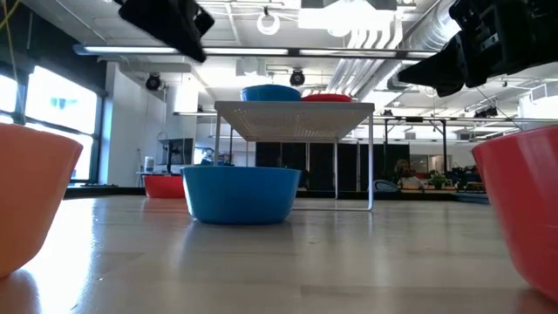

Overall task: Pick & Place Mini bowls
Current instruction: Stack the blue bowl on top of the blue bowls on the shelf

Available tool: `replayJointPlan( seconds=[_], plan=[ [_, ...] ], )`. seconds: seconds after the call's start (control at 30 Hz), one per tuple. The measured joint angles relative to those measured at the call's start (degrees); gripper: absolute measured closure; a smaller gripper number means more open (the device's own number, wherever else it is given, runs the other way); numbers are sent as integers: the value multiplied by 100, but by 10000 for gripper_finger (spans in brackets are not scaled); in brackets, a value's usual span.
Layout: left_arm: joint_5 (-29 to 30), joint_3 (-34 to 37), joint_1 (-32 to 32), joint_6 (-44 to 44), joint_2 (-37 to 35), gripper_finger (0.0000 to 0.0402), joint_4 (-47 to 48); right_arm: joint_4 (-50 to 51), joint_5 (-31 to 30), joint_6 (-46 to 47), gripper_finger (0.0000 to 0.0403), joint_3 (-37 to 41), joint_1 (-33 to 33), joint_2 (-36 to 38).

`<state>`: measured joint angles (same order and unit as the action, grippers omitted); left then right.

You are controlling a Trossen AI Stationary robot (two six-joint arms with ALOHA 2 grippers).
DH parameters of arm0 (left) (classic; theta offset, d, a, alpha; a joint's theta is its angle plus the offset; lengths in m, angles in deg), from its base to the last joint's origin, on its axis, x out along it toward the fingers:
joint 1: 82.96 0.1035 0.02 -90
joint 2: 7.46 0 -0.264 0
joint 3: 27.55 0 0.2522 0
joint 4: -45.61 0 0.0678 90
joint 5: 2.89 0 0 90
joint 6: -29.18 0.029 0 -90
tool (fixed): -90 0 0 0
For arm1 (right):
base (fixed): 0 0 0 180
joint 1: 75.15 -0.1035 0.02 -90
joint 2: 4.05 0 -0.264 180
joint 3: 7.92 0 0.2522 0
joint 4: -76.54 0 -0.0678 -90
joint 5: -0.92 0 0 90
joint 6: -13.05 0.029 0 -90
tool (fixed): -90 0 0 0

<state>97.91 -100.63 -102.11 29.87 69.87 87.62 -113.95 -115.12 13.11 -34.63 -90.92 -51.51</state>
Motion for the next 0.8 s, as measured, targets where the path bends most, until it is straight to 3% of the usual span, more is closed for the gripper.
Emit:
replayJointPlan(
  seconds=[0.23, 0.43, 0.8],
  plan=[
    [-255, -193, -133, -80, 753, 327, 228, -1, 2, -27, 402, 0, 0, -9],
    [-93, -189, -328, 93, 1323, 280, 141, 4, 5, -31, 401, -2, 0, -11],
    [151, -191, -338, 55, 1891, 270, -182, 2, 28, -53, 402, -2, 0, -13]
  ],
)
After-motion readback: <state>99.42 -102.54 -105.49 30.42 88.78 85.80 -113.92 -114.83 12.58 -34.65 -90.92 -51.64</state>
